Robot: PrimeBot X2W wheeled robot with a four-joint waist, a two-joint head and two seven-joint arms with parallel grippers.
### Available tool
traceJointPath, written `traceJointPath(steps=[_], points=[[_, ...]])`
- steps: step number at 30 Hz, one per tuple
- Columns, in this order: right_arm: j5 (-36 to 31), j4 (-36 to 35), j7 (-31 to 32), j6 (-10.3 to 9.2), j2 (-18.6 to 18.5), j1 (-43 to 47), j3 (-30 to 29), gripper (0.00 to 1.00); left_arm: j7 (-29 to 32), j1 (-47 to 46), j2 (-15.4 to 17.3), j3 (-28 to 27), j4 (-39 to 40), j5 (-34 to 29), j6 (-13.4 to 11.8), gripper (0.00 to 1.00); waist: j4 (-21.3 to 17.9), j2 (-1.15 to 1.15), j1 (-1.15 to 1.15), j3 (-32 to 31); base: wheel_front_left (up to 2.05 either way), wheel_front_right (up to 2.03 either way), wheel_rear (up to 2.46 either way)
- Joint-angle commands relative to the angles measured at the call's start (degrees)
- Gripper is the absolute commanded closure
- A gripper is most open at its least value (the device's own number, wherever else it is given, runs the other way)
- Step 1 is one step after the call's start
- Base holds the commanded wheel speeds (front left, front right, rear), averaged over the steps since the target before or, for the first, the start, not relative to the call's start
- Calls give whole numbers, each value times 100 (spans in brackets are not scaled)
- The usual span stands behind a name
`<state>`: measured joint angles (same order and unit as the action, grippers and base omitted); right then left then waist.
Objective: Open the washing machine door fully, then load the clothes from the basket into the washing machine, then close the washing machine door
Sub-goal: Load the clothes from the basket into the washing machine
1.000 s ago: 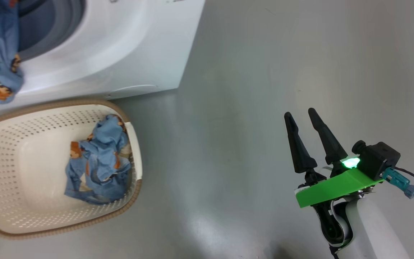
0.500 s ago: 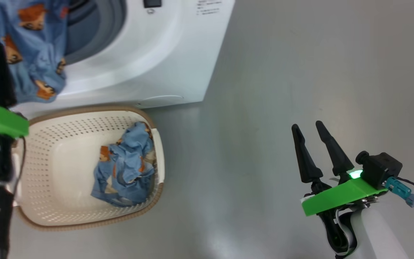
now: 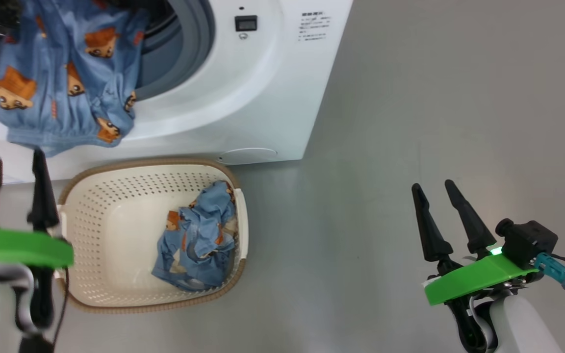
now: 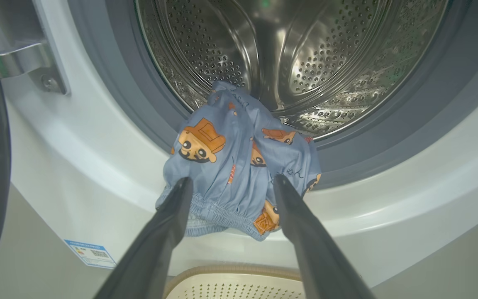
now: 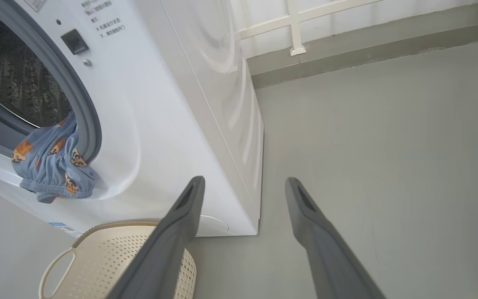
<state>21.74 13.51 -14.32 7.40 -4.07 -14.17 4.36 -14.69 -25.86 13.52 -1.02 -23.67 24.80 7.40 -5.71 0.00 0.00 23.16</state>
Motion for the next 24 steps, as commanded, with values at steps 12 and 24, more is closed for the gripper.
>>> traceJointPath(steps=[12,24], points=[[18,-112,-68,9,-194,224,25,0,-30,1466,-108,-637,1129,-154,9,0,198,0,0,-250,0,0,0],[33,-126,-68,9,-222,237,33,0,-30,2066,-312,-879,1677,-141,9,0,203,0,0,-280,0,0,0]])
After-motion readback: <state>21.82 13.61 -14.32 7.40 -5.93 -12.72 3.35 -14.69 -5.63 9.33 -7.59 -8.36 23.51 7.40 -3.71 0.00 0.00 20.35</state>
